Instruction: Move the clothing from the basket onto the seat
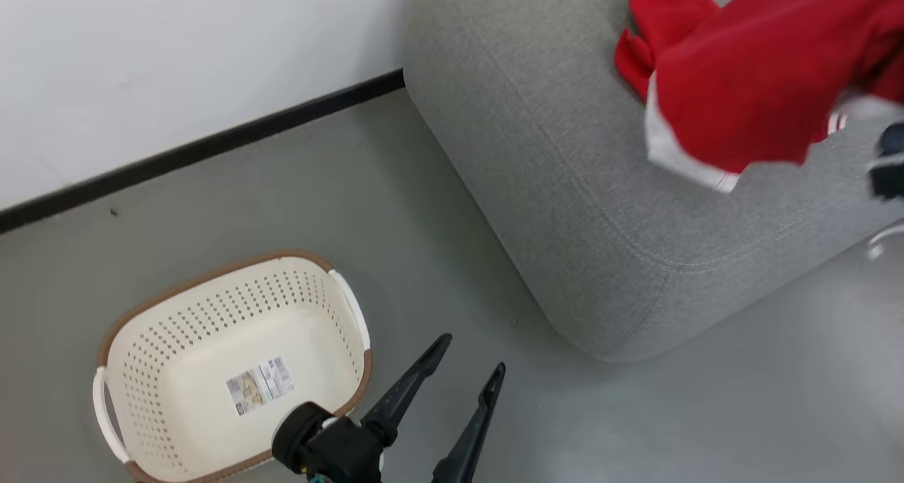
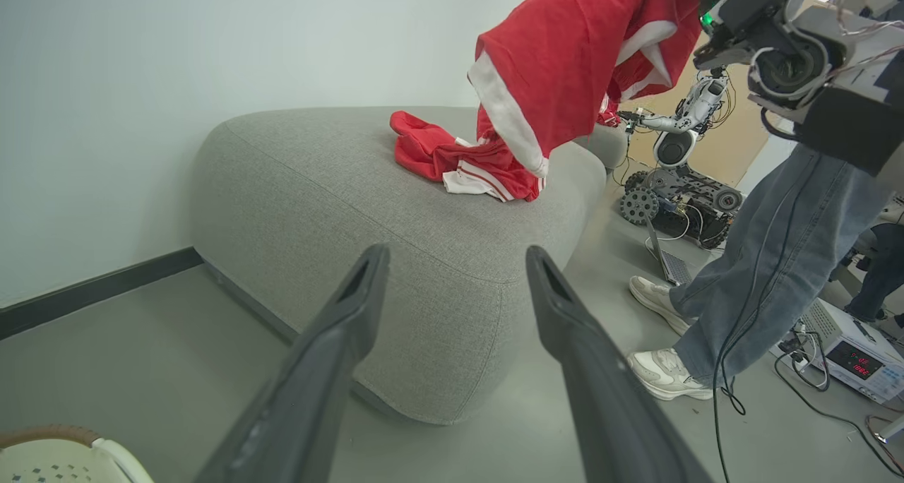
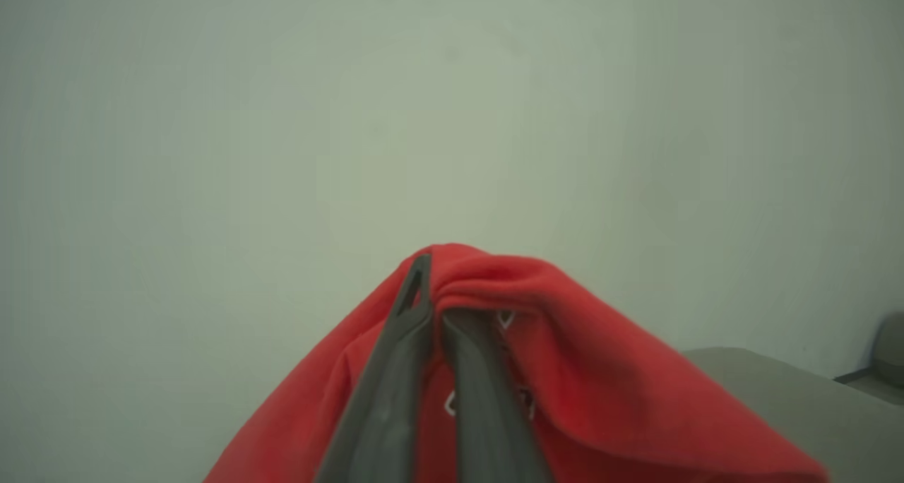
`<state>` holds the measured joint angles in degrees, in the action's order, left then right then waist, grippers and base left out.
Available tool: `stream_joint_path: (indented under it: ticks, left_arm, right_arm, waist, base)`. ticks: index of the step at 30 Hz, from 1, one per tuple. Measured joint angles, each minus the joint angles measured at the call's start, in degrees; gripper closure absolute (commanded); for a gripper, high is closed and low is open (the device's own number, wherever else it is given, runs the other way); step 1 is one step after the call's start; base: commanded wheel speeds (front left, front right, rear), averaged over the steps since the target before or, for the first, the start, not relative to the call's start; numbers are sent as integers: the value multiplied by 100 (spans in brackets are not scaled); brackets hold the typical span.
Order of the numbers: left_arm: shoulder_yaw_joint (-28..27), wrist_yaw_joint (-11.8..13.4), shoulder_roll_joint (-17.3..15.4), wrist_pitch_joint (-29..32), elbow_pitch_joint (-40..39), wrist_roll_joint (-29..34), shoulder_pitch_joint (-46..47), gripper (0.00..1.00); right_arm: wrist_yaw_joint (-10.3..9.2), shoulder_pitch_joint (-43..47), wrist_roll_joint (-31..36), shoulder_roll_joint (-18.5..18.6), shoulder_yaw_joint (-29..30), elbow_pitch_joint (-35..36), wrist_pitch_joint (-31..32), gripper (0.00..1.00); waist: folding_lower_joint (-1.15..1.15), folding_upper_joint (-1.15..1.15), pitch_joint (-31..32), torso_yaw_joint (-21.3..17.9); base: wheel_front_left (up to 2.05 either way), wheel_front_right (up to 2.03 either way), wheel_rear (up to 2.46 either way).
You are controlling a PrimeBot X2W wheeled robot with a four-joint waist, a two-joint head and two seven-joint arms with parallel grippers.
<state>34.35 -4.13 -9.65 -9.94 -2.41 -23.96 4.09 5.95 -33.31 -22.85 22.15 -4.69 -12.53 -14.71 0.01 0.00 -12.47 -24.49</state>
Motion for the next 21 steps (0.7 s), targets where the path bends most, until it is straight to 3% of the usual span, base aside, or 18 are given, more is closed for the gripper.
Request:
stream_joint_path:
  ticks: [7, 21]
  left_arm:
    - [-27, -48, -260, 214, -126, 97, 132, 0]
    - [-561, 40, -968, 430, -538, 212, 24, 0]
  right_arm:
    - [12, -1194, -537, 234, 650, -938, -1, 100]
    - [11, -3018, -909, 480, 1211, -2595, -1, 100]
  waist:
    - [0, 1, -494, 219]
    - [0, 1, -1546, 596]
  base:
    - [0, 0, 0]
    - [0, 0, 0]
